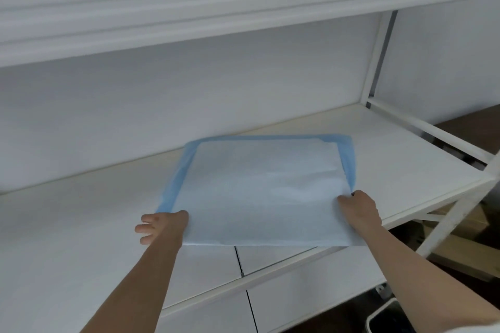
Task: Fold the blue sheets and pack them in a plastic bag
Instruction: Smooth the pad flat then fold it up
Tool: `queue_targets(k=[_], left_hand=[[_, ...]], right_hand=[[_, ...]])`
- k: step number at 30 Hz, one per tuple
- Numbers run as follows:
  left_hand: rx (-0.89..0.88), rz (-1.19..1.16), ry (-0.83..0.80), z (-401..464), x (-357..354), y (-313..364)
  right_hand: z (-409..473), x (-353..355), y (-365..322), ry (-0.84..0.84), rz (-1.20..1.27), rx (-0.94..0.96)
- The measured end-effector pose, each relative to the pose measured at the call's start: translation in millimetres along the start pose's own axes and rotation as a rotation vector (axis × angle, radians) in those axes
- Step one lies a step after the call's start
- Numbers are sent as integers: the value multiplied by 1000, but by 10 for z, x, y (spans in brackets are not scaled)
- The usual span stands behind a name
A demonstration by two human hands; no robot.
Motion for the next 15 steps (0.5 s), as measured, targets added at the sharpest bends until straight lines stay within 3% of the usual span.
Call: queue_targets(k=[9,12,15], left_hand=[[109,-365,-136,-102,-28,-271],[149,-483,-290,-91,-14,-315],[192,-555,-572,-129,-70,-381]], right_hand=[[-228,-33,78,-43,75,-31],[-406,-80,85,-64,78,-61],[-651,-130,42,-74,43,-75]])
Point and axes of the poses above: each hand's wrist, its own z-axis towards the middle knuckle, its own x-axis out of the back of the hand, y = z × x, the point moved 6 cm from there along z, towards the middle knuckle, and after that the axes turned 5 degrees about x, right-handed, at the moved point
